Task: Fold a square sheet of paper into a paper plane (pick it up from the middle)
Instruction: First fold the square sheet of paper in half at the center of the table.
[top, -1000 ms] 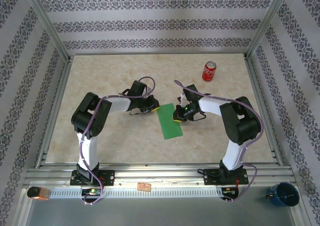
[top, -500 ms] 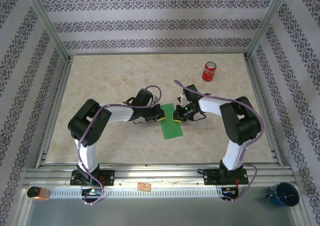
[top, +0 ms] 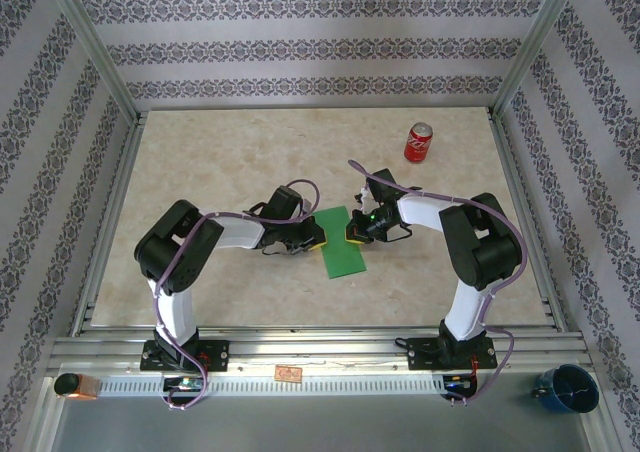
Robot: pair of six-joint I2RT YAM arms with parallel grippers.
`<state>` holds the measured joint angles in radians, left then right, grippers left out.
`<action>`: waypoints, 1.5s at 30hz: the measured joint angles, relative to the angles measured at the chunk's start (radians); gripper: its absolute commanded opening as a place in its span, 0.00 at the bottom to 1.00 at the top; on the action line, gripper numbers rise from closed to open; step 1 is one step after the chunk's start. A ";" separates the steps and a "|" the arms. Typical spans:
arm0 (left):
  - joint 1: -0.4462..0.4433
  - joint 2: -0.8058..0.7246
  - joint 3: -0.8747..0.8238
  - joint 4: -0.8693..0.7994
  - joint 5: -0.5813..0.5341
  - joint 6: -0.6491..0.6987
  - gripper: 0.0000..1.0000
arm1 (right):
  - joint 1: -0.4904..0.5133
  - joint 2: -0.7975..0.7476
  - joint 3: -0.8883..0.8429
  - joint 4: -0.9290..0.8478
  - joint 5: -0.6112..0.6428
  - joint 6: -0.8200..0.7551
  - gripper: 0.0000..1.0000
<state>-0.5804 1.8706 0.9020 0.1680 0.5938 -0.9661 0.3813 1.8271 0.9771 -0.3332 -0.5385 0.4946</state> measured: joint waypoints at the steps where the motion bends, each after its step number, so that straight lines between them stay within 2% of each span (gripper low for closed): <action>1: -0.006 -0.012 0.002 -0.014 -0.002 0.002 0.11 | 0.000 0.000 0.000 0.000 0.000 0.001 0.00; 10: -0.103 -0.057 0.016 -0.032 -0.004 -0.011 0.08 | 0.000 0.000 0.000 0.000 0.000 0.003 0.00; 24: -0.112 -0.049 -0.089 0.036 -0.029 -0.026 0.10 | 0.000 -0.003 -0.006 0.007 -0.001 0.004 0.00; 31: -0.132 -0.118 -0.016 -0.143 -0.052 0.020 0.13 | 0.000 -0.005 -0.010 0.009 0.000 0.006 0.00; 35: -0.151 -0.130 0.026 -0.132 -0.037 0.019 0.12 | 0.000 -0.007 -0.011 0.011 0.001 0.008 0.00; 45: -0.204 -0.066 -0.018 -0.122 -0.023 0.007 0.11 | 0.000 -0.014 -0.018 0.011 0.008 0.014 0.00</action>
<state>-0.7841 1.8046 0.8837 0.0460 0.5705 -0.9588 0.3813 1.8126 0.9592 -0.3218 -0.5304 0.5091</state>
